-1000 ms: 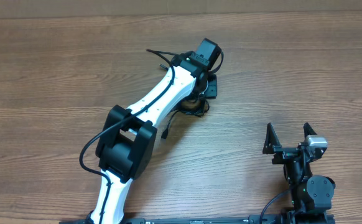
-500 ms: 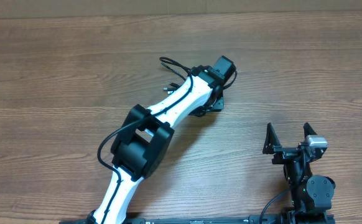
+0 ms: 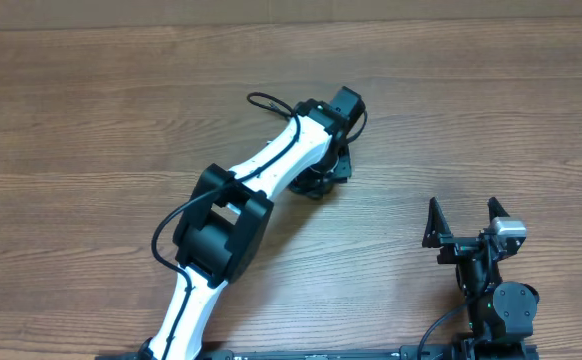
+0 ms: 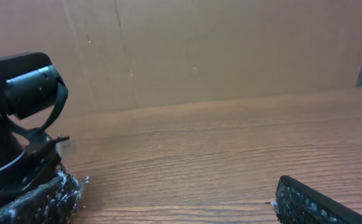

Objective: Untangle cables
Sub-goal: 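Grasp the cable bundle with the left gripper and lift it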

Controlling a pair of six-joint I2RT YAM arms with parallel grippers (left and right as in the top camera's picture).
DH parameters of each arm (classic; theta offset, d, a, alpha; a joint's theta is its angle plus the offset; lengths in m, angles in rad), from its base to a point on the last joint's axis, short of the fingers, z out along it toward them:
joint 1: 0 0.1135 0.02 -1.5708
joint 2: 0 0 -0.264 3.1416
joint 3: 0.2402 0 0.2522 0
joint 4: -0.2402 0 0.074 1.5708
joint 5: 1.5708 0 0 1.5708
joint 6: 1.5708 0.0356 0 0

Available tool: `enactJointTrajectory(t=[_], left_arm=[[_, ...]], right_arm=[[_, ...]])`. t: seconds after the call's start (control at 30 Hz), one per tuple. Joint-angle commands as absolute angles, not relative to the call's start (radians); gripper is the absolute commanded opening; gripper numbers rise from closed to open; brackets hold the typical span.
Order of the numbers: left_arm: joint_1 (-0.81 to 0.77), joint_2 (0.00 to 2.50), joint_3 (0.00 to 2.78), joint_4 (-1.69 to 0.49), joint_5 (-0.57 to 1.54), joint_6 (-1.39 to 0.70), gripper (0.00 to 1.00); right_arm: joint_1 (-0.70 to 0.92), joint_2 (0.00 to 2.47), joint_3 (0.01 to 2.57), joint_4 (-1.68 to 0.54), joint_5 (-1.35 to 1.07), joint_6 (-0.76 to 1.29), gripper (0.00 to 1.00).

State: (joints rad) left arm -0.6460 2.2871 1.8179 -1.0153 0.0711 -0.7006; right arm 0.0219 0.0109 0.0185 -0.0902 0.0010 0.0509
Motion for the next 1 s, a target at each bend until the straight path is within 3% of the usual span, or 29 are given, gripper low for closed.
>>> enactJointTrajectory(t=[0.0, 0.07, 0.13, 0.17, 0.2, 0.23, 0.37, 0.4, 0.47, 0.5, 0.57, 0.63, 0.7, 0.73, 0.8, 0.97], left_arm=[[-0.682, 2.269, 1.814, -1.077, 0.004, -0.641, 0.27], [-0.691, 2.269, 1.814, -1.118, -0.070, -0.642, 0.26], [-0.691, 2.269, 1.814, -1.150, -0.104, -0.638, 0.42], [-0.691, 2.269, 1.814, -1.165, -0.104, -0.606, 0.43], [-0.689, 2.269, 1.814, -1.180, -0.100, -0.568, 0.35], [-0.688, 2.268, 1.815, -1.187, -0.074, -0.538, 0.13], [-0.665, 2.243, 1.822, -1.198, 0.095, -0.418, 0.18], [-0.654, 2.242, 1.822, -1.200, 0.094, -0.418, 0.29], [-0.628, 2.244, 1.821, -1.185, 0.093, -0.419, 0.61], [-0.612, 2.244, 1.821, -1.157, 0.094, -0.426, 0.69], [-0.580, 2.246, 1.820, -1.099, 0.093, -0.435, 0.77], [-0.575, 2.252, 1.819, -1.075, 0.078, -0.456, 0.79], [-0.579, 2.257, 1.814, -1.073, 0.046, -0.479, 0.70], [-0.584, 2.257, 1.808, -1.069, 0.044, -0.487, 0.41], [-0.599, 2.257, 1.781, -1.055, 0.045, -0.508, 0.04], [-0.602, 2.257, 1.748, -1.042, 0.080, -0.508, 0.04]], right_arm=[[0.026, 0.004, 0.009, -0.084, 0.006, 0.045, 1.00], [0.026, 0.004, 0.009, -0.084, 0.006, 0.045, 1.00], [0.026, 0.004, 0.009, -0.084, 0.006, 0.045, 1.00], [0.026, 0.004, 0.009, -0.084, 0.006, 0.045, 1.00], [0.026, 0.004, 0.009, -0.084, 0.006, 0.044, 1.00], [0.026, 0.004, 0.009, -0.084, 0.006, 0.045, 1.00], [0.026, 0.004, 0.009, -0.084, 0.006, 0.045, 1.00], [0.026, 0.004, 0.009, -0.084, 0.006, 0.045, 1.00], [0.026, 0.004, 0.009, -0.084, 0.006, 0.045, 1.00], [0.026, 0.004, 0.009, -0.084, 0.006, 0.045, 1.00], [0.026, 0.004, 0.009, -0.084, 0.006, 0.045, 1.00], [0.026, 0.004, 0.009, -0.084, 0.006, 0.045, 1.00], [0.026, 0.004, 0.009, -0.084, 0.006, 0.045, 1.00], [0.026, 0.004, 0.009, -0.084, 0.006, 0.045, 1.00], [0.026, 0.004, 0.009, -0.084, 0.006, 0.045, 1.00], [0.026, 0.004, 0.009, -0.084, 0.006, 0.045, 1.00]])
